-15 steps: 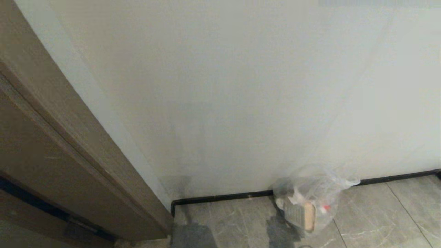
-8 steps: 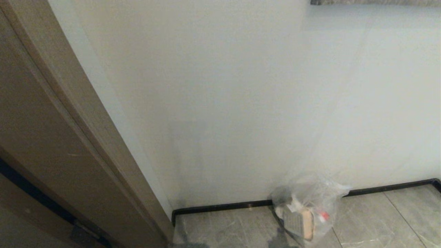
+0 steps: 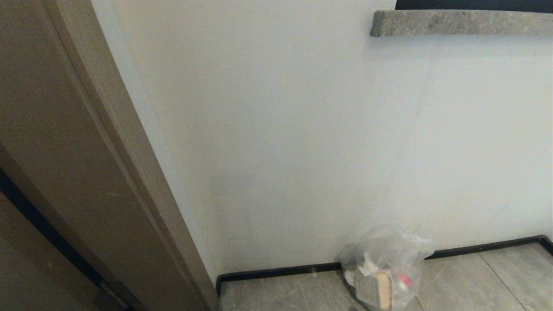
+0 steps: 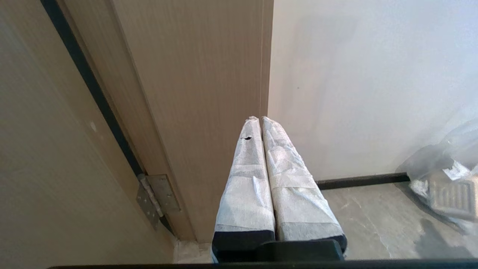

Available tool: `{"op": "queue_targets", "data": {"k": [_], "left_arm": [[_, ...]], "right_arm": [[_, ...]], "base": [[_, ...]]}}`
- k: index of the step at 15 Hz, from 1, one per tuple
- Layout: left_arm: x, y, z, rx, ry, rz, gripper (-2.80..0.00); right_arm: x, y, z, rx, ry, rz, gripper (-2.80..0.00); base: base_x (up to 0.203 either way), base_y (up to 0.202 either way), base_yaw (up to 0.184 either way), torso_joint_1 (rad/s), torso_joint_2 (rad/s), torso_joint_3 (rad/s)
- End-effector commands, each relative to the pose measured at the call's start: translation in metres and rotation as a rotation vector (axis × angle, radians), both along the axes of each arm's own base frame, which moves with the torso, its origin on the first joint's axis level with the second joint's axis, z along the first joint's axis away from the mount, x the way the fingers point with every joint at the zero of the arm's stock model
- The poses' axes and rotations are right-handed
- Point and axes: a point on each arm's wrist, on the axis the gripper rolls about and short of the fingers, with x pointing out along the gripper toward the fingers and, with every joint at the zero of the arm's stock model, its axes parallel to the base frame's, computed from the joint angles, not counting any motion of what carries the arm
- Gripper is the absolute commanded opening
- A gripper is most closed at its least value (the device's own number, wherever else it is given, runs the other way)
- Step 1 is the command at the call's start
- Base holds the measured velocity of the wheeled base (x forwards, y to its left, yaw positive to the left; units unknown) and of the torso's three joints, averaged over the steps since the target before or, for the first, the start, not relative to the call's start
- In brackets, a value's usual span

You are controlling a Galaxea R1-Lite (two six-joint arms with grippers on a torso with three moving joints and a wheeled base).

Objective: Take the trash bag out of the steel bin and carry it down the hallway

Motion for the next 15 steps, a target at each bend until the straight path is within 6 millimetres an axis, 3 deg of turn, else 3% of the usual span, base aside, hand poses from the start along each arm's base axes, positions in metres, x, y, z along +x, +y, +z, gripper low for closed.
{"op": "queue_targets", "data": {"k": [1,15], "left_arm": [[0.0000,0.0000,0.0000,0.000,0.000,0.000,-2.80],[0.0000,0.0000,0.0000,0.004,0.000,0.000,-2.80]], "right_arm": [[0.0000,0.0000,0.0000,-0.001,0.000,-0.001,-2.80],[0.0000,0.0000,0.0000,-0.001,0.000,0.000,-2.80]], "base": [[0.000,0.000,0.000,-0.005,-0.04,0.007],[0.000,0.000,0.000,0.001,0.01,0.019]]}}
